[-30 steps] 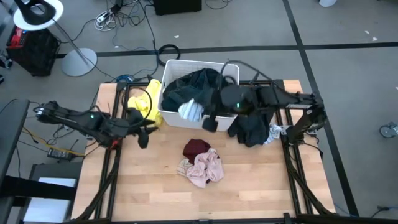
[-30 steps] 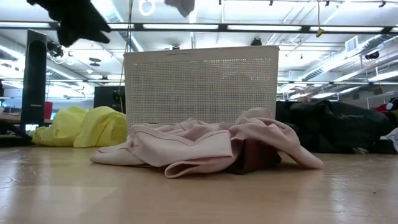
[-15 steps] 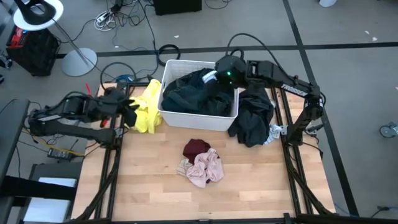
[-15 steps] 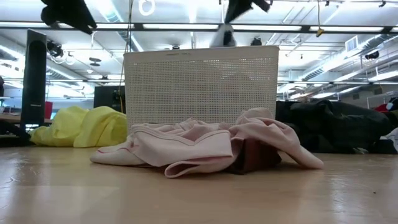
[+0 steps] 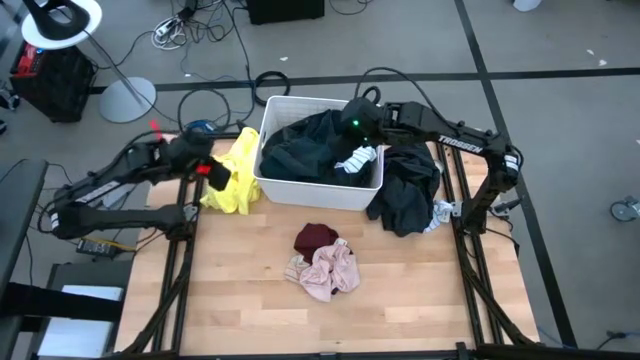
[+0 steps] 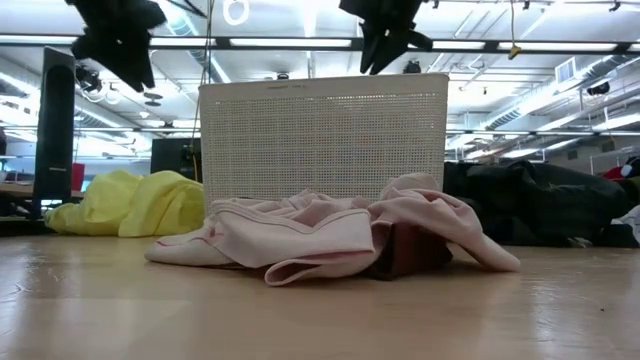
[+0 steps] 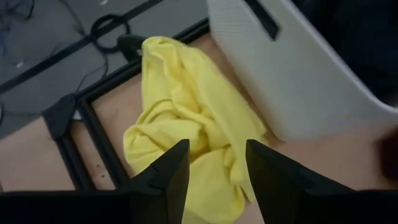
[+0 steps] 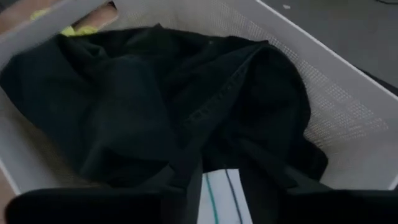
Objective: Sort clothes
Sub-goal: Put the yellow shirt into the laundry organizer
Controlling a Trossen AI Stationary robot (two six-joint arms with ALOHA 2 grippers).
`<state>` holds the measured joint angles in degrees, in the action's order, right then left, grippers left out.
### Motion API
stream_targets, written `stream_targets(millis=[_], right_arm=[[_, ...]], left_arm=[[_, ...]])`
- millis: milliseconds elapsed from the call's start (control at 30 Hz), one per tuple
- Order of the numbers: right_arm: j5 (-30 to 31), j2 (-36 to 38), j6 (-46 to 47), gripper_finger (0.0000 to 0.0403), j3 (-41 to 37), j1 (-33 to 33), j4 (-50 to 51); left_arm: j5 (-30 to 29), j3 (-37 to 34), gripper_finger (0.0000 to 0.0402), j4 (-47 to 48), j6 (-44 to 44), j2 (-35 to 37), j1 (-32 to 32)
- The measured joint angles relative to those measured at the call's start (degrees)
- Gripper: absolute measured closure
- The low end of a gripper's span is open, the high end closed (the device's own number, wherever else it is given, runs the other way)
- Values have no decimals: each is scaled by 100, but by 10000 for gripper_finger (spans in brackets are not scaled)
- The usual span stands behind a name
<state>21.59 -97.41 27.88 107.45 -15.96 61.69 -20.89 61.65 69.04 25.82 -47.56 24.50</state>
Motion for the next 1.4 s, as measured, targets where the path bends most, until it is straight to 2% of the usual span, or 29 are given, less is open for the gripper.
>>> stream_targets(millis=[100, 300, 433, 500, 533, 600, 833, 1000, 1100, 1400], right_arm=[[-178, 0, -256, 283, -10, -82, -15], [-817, 0, -1251, 266, -12, -337, -54], [-1393, 0, -1892, 264, -12, -547, -53], [-1617, 0, -2174, 264, -12, -627, -53], [-1712, 0, -2311, 264, -12, -664, -53], [-1852, 0, -2525, 264, -12, -732, -52], [-2026, 0, -2862, 262, -16, -867, -165], [-2036, 0, -2862, 261, -16, -869, -314], [-2036, 0, -2792, 261, -16, -866, -352], [-2036, 0, -2417, 261, -16, -854, -484]], left_arm=[[252, -2, 239, -261, -45, -249, 504], [1380, -3, 239, -808, -407, -703, 1760], [2441, -4, 239, -1110, -1883, -912, 2438], [3080, -4, 239, -1120, -2878, -947, 2533], [3167, -4, 239, -1092, -3219, -952, 2537], [3187, -4, 239, -1040, -3494, -967, 2538], [3026, -4, 238, -88, -3269, -1483, 2538], [3756, -4, 232, 202, -3098, -2018, 2537], [3515, -4, 232, 138, -3370, -2254, 2527], [2814, -4, 232, -170, -3398, -2689, 2529]])
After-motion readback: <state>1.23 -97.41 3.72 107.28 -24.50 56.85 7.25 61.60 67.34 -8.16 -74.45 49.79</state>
